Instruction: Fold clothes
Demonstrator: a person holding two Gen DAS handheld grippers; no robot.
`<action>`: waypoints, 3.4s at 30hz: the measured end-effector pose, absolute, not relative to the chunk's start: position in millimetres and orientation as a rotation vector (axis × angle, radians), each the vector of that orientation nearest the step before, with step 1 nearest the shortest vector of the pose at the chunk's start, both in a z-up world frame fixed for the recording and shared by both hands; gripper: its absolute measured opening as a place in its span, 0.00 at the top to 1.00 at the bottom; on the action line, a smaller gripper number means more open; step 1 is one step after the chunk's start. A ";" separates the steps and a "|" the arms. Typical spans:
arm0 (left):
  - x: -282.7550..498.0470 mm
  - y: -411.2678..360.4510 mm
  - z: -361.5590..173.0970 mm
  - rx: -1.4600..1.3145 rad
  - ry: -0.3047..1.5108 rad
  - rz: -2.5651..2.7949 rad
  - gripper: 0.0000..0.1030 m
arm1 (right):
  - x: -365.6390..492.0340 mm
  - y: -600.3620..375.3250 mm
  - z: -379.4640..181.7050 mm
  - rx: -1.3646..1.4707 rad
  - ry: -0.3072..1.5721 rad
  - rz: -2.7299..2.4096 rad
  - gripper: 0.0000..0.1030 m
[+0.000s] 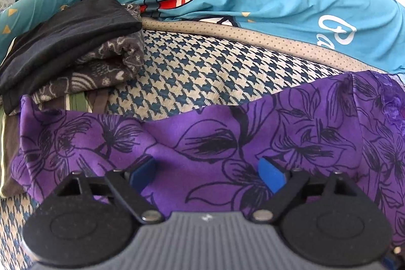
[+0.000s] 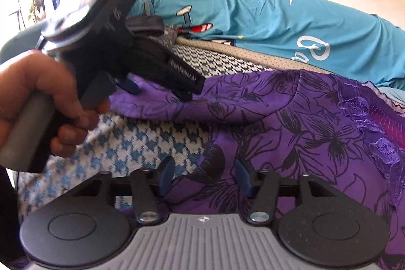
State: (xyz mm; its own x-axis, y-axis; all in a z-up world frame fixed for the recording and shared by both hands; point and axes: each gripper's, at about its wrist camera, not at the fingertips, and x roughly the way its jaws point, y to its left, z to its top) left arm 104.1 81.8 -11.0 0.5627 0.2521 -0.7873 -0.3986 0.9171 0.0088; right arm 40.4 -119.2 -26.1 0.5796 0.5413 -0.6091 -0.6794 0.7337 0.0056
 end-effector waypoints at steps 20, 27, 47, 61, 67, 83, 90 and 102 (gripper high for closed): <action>122.2 95.2 -23.6 -0.135 0.860 0.498 0.04 | 30.9 -99.9 -30.1 -0.291 0.616 0.788 0.91; 133.2 95.8 -26.6 -0.110 0.835 0.538 0.00 | 18.3 -90.9 -33.4 -0.349 0.578 0.839 0.88; 114.7 54.1 31.8 -0.128 0.716 0.486 0.00 | 25.7 -155.2 6.9 -0.120 0.679 0.841 0.58; 100.8 -57.1 13.0 0.017 0.797 0.188 0.00 | 32.2 -249.5 12.7 -0.059 0.700 0.591 0.53; 96.8 -86.4 4.2 0.059 0.828 0.141 0.00 | 34.4 -284.8 16.8 -0.030 0.680 0.488 0.51; 79.3 -112.8 -25.6 0.138 0.893 -0.015 0.00 | 40.6 -333.7 -9.8 -0.112 0.775 0.257 0.44; 47.3 -99.9 -27.0 0.106 0.888 -0.017 0.00 | 21.1 -338.8 -10.8 -0.123 0.769 0.270 0.40; -5.4 -76.1 -26.1 0.068 0.866 0.030 0.00 | -8.5 -354.0 -7.4 -0.138 0.787 0.260 0.31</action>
